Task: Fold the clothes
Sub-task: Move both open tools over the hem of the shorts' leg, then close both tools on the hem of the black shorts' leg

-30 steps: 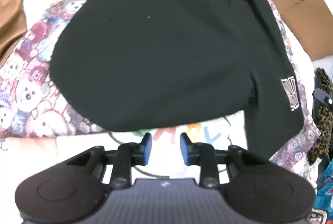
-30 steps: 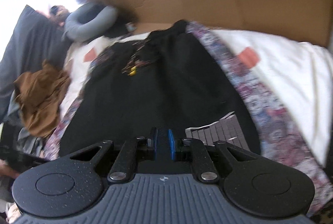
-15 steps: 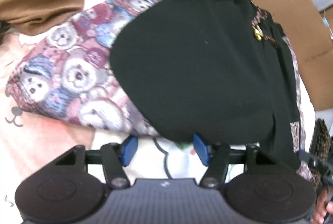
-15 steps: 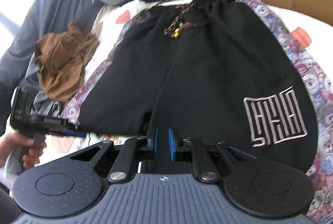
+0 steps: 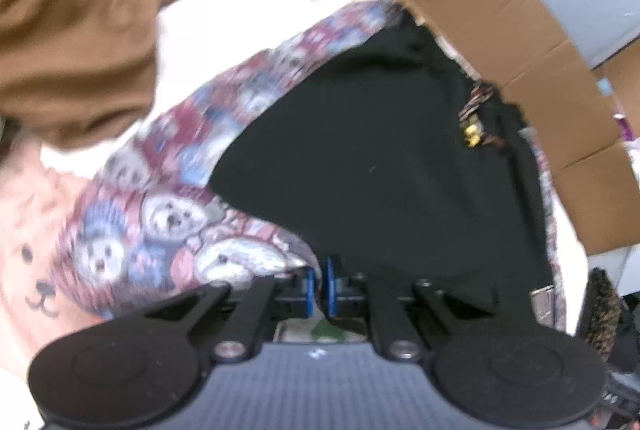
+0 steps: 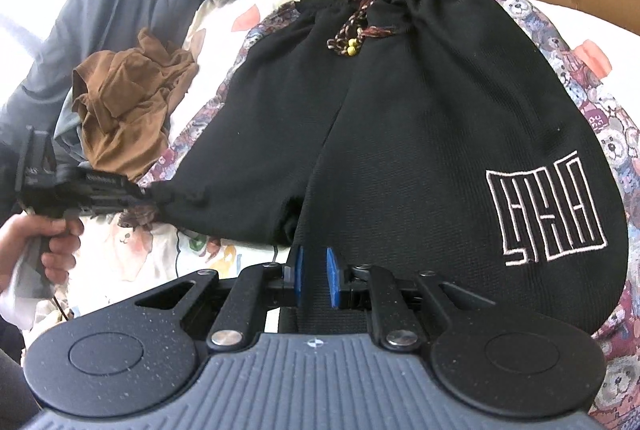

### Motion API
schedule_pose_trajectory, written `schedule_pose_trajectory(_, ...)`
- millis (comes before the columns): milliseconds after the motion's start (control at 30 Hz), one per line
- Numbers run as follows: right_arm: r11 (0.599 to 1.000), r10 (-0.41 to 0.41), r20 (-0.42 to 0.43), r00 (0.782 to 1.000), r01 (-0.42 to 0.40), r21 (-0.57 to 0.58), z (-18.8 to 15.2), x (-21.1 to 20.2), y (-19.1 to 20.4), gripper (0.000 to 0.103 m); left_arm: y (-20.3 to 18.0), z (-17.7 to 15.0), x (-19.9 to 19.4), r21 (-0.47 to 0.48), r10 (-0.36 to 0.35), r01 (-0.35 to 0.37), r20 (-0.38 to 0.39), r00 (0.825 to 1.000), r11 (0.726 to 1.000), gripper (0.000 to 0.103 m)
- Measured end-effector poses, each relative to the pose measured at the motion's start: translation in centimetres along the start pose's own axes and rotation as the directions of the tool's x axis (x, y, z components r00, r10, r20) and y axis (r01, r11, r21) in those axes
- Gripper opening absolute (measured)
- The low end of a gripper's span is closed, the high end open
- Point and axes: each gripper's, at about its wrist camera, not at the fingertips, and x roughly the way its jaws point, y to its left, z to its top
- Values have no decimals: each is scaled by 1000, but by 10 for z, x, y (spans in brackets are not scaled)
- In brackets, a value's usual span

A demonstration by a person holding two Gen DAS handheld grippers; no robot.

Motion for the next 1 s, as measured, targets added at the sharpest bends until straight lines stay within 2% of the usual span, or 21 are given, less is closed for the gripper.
schedule_pose_trajectory(167,1000,18,2,1000,-18,-13,5,2,4,13,-30,26,-2,68,-41,37,45,998,997,5)
schedule_pose_trajectory(267,999,36,-12,999,-37,-39,7,10,12,13,-35,39,-5,116,-61,53,70,996,992,5)
schedule_pose_trajectory(467,993,64,-47,997,-68,-92,12,25,25,14,-45,56,10,134,-85,72,96,992,988,5)
schedule_pose_trajectory(533,993,67,-55,996,-72,-94,14,30,26,17,-48,60,13,144,-86,71,99,991,987,5)
schedule_pose_trajectory(600,992,66,-60,996,-72,-99,15,36,28,32,-50,62,17,153,-84,68,101,991,986,5)
schedule_pose_trajectory(700,992,75,-79,994,-83,-94,16,48,31,40,-49,67,24,158,-83,66,106,991,985,5)
schedule_pose_trajectory(1000,996,81,-158,984,-86,-27,13,90,32,40,-50,82,51,151,-76,60,104,992,987,5)
